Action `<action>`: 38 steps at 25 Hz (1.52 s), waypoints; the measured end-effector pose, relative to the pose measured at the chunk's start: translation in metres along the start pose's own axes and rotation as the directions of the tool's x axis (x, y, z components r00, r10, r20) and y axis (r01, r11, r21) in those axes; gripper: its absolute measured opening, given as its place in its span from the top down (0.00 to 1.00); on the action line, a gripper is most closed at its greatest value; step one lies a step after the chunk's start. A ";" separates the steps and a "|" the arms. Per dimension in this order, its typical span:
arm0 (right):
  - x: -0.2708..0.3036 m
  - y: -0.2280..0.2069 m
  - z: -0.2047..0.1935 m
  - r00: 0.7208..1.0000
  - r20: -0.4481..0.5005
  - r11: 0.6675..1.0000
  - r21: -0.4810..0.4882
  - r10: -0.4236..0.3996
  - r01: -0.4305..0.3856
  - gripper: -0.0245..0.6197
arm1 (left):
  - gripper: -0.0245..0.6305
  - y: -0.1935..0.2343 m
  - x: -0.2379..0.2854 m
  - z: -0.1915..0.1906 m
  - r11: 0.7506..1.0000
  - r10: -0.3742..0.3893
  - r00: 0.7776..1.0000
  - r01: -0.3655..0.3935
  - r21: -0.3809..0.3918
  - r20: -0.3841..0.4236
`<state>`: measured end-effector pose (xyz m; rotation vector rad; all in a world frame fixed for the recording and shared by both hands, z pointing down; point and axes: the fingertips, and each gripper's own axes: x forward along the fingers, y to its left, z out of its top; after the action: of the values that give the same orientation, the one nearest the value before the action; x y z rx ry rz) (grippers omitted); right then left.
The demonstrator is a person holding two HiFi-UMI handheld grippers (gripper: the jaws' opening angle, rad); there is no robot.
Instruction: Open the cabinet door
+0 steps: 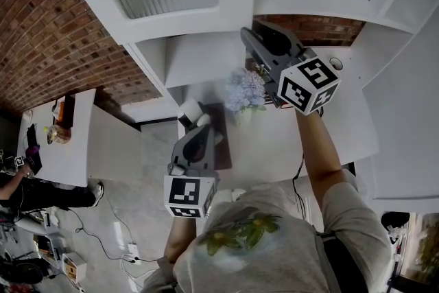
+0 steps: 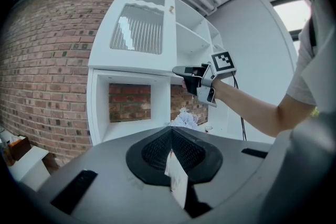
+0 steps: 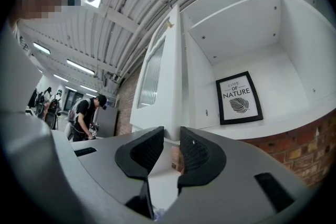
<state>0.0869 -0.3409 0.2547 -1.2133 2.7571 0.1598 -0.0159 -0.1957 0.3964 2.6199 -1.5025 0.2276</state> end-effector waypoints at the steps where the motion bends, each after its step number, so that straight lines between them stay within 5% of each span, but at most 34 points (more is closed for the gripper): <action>1: -0.001 0.001 0.000 1.000 -0.001 1.000 -0.003 -0.001 0.001 0.80 | 0.95 0.000 0.000 0.000 1.000 0.000 1.000 0.000 -0.001 0.000; 38: -0.047 0.064 0.011 1.000 0.008 1.000 -0.006 -0.003 0.003 0.84 | 0.95 -0.043 -0.006 0.008 0.997 -0.072 0.997 0.072 0.013 0.025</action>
<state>0.0722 -0.2623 0.2546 -1.2151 2.7503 0.1731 0.0191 -0.1707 0.3863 2.6900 -1.4154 0.1981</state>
